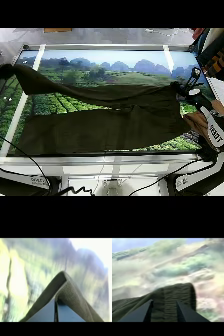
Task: Fold the clothes and pants, and hang the long-sleeved shirts on hangers.
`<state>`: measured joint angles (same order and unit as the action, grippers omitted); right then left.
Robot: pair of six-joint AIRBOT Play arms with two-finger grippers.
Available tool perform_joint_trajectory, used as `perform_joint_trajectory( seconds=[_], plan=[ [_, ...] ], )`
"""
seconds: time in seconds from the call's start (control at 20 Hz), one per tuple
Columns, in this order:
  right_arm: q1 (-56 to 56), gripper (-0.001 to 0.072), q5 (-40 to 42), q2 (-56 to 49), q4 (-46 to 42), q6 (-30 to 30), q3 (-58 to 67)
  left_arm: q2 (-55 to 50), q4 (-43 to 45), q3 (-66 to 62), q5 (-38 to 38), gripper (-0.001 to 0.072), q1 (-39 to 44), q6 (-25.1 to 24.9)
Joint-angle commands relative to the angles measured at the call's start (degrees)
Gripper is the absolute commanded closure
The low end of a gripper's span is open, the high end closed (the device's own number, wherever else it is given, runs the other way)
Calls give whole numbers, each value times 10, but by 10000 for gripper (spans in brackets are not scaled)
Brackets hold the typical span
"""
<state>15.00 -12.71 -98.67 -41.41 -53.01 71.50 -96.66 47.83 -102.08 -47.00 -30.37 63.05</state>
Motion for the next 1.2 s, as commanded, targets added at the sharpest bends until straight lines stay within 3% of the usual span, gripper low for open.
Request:
perform_joint_trajectory(
  seconds=[0.0,0.1,0.25,0.3,0.5,0.65,0.9,1.15],
  plan=[
    [0,393,-2,8,0,-1,0,9,-32,-42,17,698,14,-1],
    [0,393,-4,19,0,-1,0,12,33,-59,-103,698,3,-22],
    [0,393,-6,31,-1,-1,0,-1,284,-59,-333,698,-26,-65],
    [0,393,-11,33,-5,-1,0,-9,353,-49,-357,698,-41,-75],
    [0,398,-66,32,-21,-5,0,-42,370,-11,-377,695,-79,-64],
    [11,395,-126,20,-59,-52,16,-63,370,-11,-387,695,-72,-64],
    [54,251,-321,-36,-139,-97,143,-73,370,-11,-383,695,-43,-64],
    [76,249,-349,-71,-141,-129,188,-73,372,-11,-379,695,-24,-64]
  ],
)
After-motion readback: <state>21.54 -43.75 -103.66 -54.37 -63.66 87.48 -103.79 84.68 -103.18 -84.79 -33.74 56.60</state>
